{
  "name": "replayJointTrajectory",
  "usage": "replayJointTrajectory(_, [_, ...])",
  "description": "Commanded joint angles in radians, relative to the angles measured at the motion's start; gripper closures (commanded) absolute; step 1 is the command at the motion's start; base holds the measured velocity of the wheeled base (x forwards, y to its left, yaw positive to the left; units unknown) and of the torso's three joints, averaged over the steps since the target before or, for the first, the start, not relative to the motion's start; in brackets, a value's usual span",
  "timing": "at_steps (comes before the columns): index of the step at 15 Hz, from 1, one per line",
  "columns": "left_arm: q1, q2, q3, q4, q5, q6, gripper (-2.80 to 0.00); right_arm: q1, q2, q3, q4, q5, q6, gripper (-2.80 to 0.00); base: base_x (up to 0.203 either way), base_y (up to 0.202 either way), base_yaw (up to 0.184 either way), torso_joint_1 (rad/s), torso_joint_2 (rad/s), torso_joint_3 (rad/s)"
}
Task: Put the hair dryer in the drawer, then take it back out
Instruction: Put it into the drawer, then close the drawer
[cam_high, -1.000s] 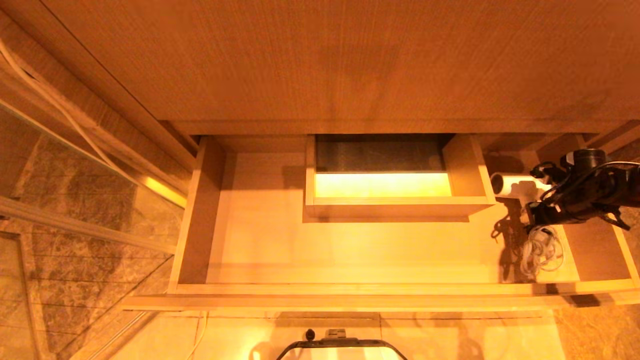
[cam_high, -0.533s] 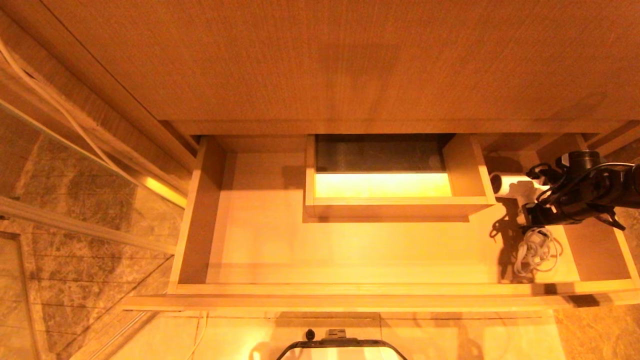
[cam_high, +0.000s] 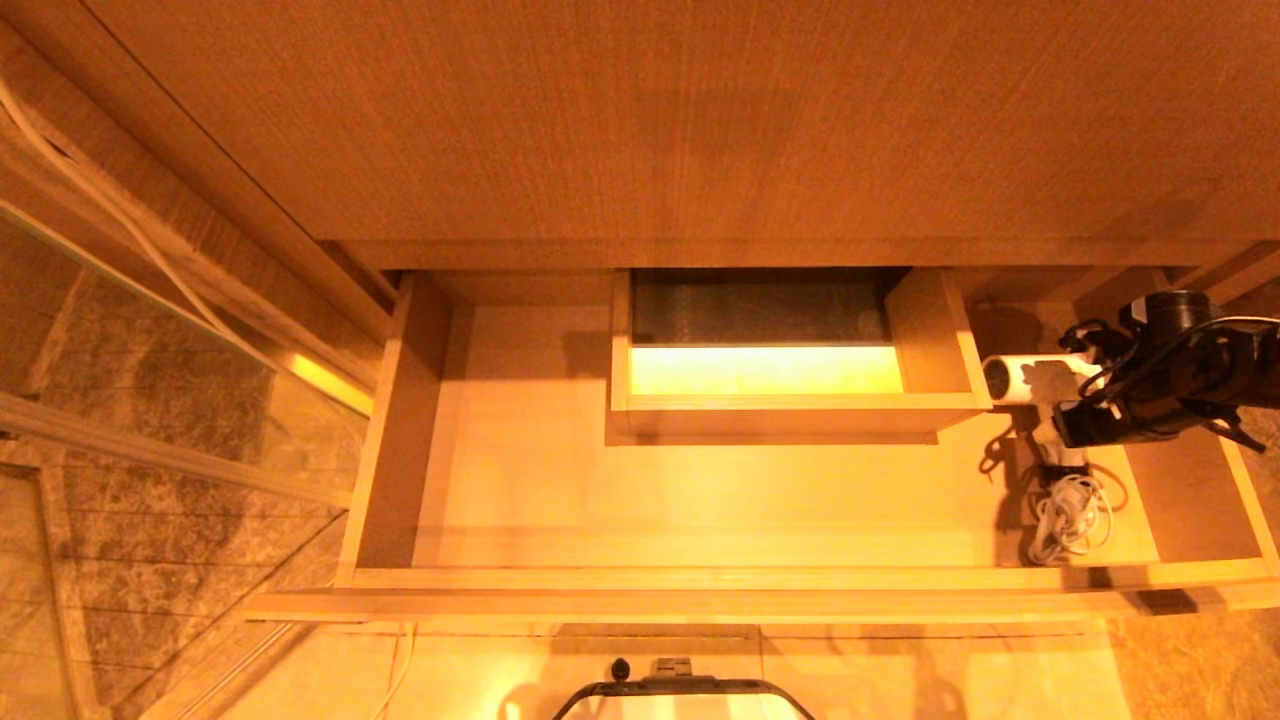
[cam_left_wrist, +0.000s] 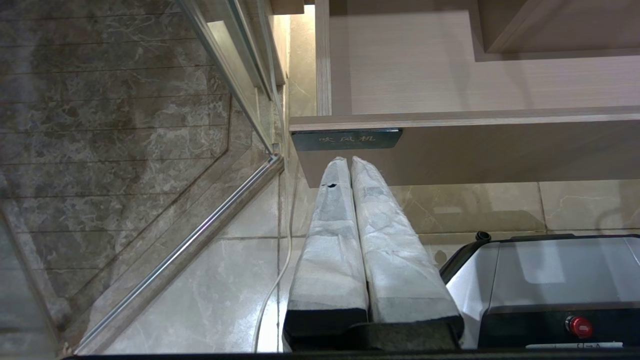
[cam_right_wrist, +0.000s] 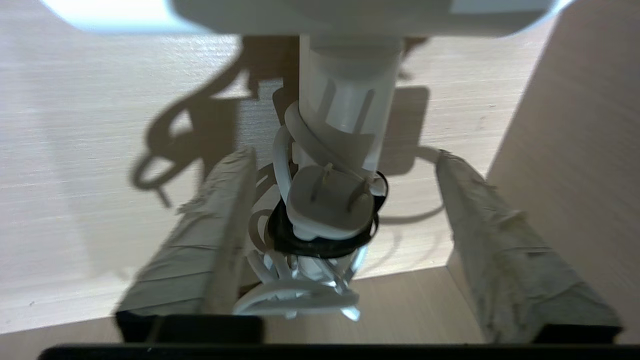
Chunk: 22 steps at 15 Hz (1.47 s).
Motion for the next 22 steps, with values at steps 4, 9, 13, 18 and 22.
replayJointTrajectory(4, [0.000, 0.000, 0.002, -0.001, 0.000, 0.000, 0.00, -0.002, -0.114, 0.008, 0.056, 0.001, -0.001, -2.80, 0.000, 0.000, 0.000, 0.000, 0.00, 0.000])
replayJointTrajectory(9, [0.000, 0.000, 0.002, 0.000, 0.000, 0.000, 0.00, -0.003, -0.303, 0.010, 0.183, 0.007, -0.004, -2.80, 0.000, 0.000, 0.000, 0.000, 0.00, 0.000])
replayJointTrajectory(13, [0.000, 0.000, 0.002, -0.001, 0.000, 0.000, 0.00, -0.002, -0.491, 0.022, 0.295, 0.011, -0.023, -2.80, 0.000, 0.000, 0.000, 0.000, 0.00, 0.000])
replayJointTrajectory(18, [0.000, 0.000, 0.002, -0.001, 0.000, 0.000, 0.00, -0.031, -0.747, 0.104, 0.589, 0.000, -0.116, 0.00, 0.000, 0.000, 0.000, 0.000, 0.00, 0.000])
replayJointTrajectory(22, [0.000, 0.000, 0.002, -0.001, 0.000, 0.000, 0.00, -0.066, -0.909, 0.341, 0.647, -0.006, -0.121, 0.00, 0.000, 0.000, 0.000, 0.000, 0.00, 0.000])
